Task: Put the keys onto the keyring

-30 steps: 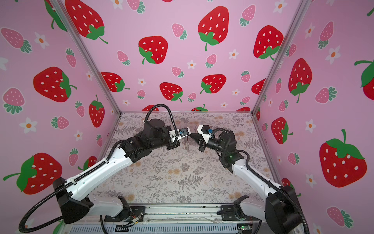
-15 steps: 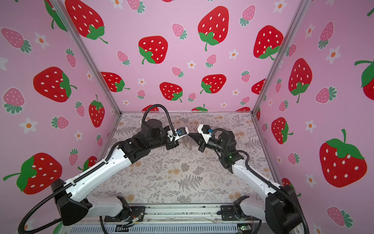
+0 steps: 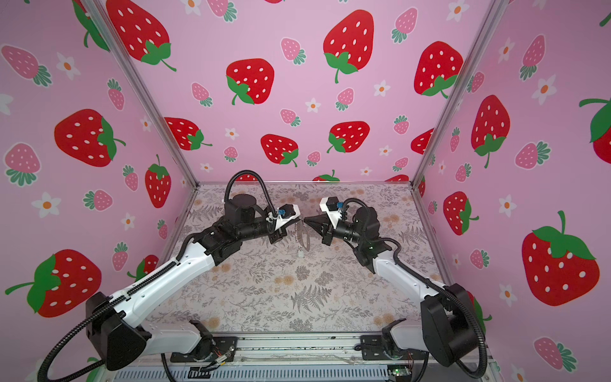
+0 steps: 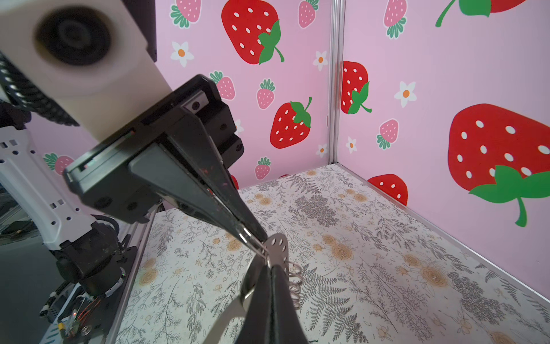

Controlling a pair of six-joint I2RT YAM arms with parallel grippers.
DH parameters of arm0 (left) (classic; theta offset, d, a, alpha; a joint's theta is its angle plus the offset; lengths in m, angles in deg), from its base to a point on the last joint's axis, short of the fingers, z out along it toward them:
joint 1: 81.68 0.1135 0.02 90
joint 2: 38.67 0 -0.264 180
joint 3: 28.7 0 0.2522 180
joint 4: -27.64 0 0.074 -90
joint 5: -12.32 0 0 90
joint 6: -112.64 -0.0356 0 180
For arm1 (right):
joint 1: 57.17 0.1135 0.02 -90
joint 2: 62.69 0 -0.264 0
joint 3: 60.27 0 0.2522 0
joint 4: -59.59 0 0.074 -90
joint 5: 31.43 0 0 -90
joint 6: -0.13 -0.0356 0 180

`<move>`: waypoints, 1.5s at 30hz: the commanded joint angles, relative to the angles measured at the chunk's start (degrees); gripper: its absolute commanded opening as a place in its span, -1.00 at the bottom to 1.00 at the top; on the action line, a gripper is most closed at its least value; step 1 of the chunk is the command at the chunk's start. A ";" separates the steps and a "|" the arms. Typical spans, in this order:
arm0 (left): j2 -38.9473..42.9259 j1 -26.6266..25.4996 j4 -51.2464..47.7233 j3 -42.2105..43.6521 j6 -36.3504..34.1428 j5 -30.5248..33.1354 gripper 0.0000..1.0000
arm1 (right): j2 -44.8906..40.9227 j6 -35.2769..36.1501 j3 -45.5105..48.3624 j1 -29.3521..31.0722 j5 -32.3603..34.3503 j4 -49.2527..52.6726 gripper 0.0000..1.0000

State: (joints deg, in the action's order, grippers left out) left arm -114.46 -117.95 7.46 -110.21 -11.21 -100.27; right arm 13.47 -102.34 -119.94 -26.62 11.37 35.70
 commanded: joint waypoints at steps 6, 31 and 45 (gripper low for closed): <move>1.20 2.79 8.44 0.44 3.04 -11.05 -1.00 | -1.07 2.35 -2.59 -3.62 -0.96 6.53 -0.48; -3.51 5.43 21.19 2.42 7.44 -20.99 -1.00 | -1.19 7.69 -12.82 -4.35 -7.29 18.58 -0.36; -7.34 4.55 28.25 2.32 10.54 -22.39 -1.00 | 2.36 5.58 -13.77 -4.35 -9.24 19.47 -0.51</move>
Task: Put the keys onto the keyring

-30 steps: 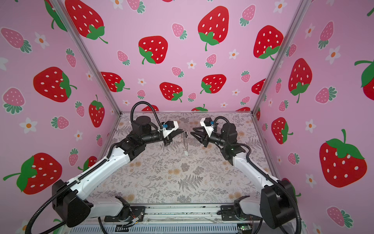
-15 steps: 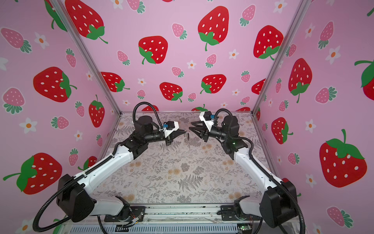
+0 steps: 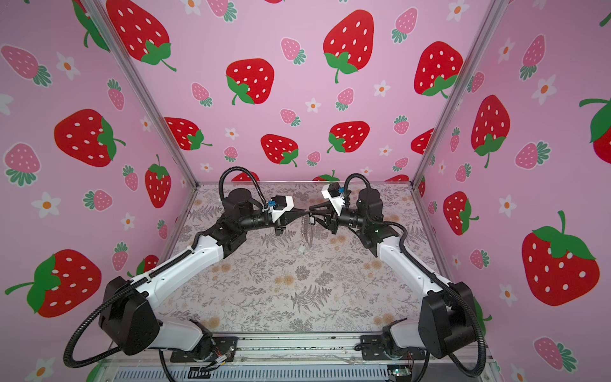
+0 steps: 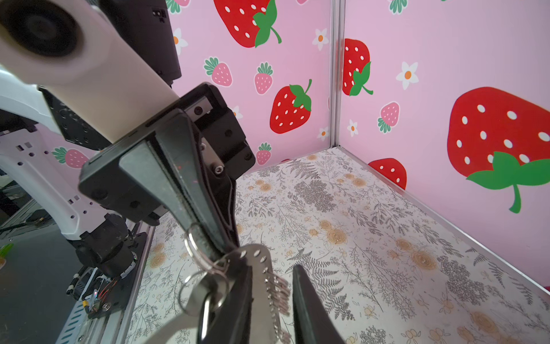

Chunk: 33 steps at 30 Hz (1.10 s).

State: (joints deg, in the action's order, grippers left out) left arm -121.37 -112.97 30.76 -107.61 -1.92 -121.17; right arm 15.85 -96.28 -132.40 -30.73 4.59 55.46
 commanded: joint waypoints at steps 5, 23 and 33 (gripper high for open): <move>-1.73 -0.47 7.29 -0.34 2.42 -1.45 -1.00 | -0.75 2.04 -0.71 -0.61 0.73 2.24 -0.52; -3.36 0.00 9.49 -1.40 5.22 -4.35 -1.00 | -12.41 10.96 3.97 -5.44 2.49 -0.04 -0.33; -4.05 0.23 8.09 -2.71 5.66 -8.88 -1.00 | -9.07 11.61 3.11 -4.75 -6.49 -0.98 -0.43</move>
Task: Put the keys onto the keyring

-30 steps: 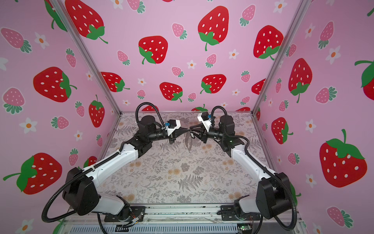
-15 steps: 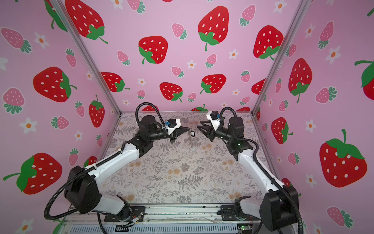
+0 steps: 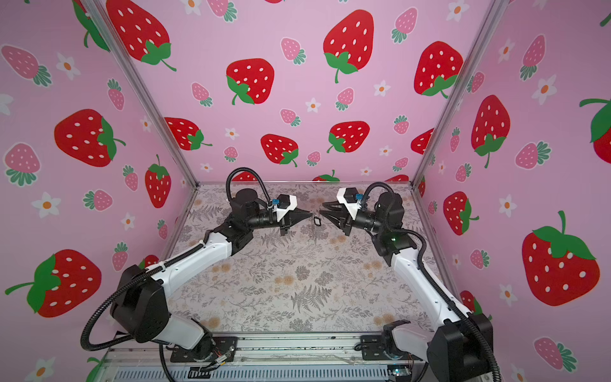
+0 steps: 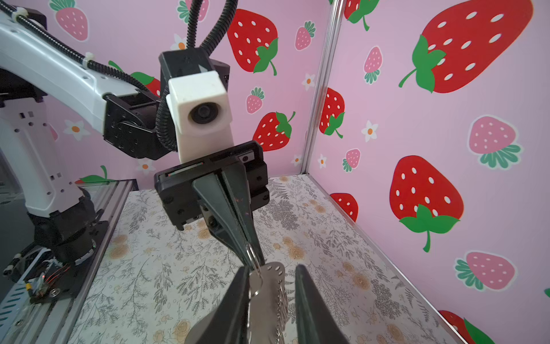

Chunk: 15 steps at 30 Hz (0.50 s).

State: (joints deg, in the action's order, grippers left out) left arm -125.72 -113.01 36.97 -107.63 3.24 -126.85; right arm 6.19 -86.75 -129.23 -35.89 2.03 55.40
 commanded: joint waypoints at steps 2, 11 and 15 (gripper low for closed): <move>0.43 0.26 1.52 -2.77 0.52 -3.56 -1.00 | 1.53 2.90 -0.38 0.95 -4.02 0.24 -0.43; 0.57 0.12 -0.30 -3.48 -0.43 -4.13 -1.00 | 3.72 3.60 -1.14 2.89 -4.99 1.58 -0.46; 0.52 0.15 -1.33 -3.92 -0.83 -4.54 -1.00 | 4.40 3.83 -1.23 3.39 -4.86 1.87 -0.57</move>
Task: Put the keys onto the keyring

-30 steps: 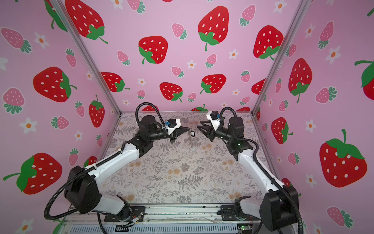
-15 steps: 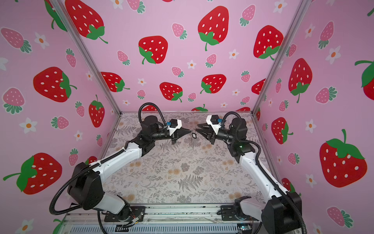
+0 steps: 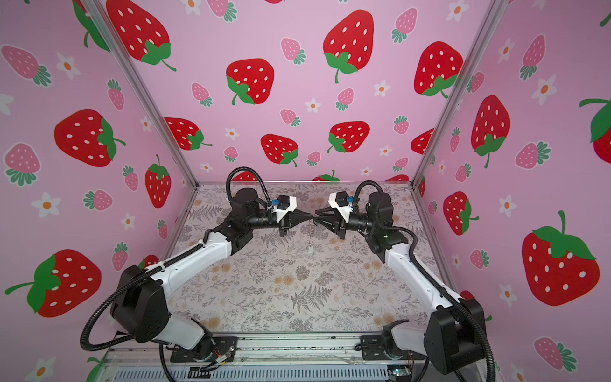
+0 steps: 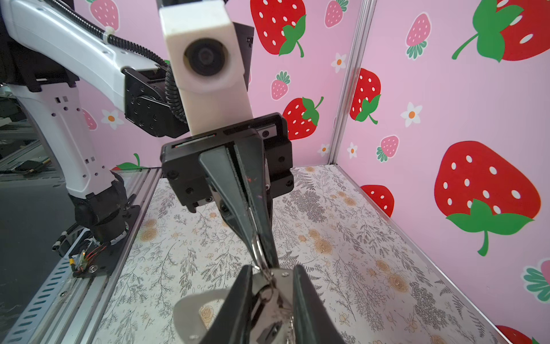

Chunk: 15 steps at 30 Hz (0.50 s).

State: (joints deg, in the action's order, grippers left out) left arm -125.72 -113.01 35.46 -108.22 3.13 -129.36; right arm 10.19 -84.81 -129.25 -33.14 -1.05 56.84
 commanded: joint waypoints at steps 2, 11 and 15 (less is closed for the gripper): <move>0.65 0.21 -0.49 -3.33 -1.23 -2.09 -1.00 | 0.58 1.93 -1.29 0.68 -1.56 0.45 -0.63; 1.26 0.26 -7.32 -4.53 -5.80 0.08 -1.00 | 0.07 2.24 -1.03 0.70 -1.62 0.34 -0.99; 1.75 0.17 -10.27 -5.49 -7.42 1.86 -0.97 | 0.05 2.77 -1.13 0.74 -1.77 1.37 -1.00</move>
State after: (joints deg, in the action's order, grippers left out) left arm -125.52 -112.64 27.66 -110.34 -1.29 -128.84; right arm 10.43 -83.58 -129.25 -32.90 -1.38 57.78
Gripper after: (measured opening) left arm 0.054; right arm 0.062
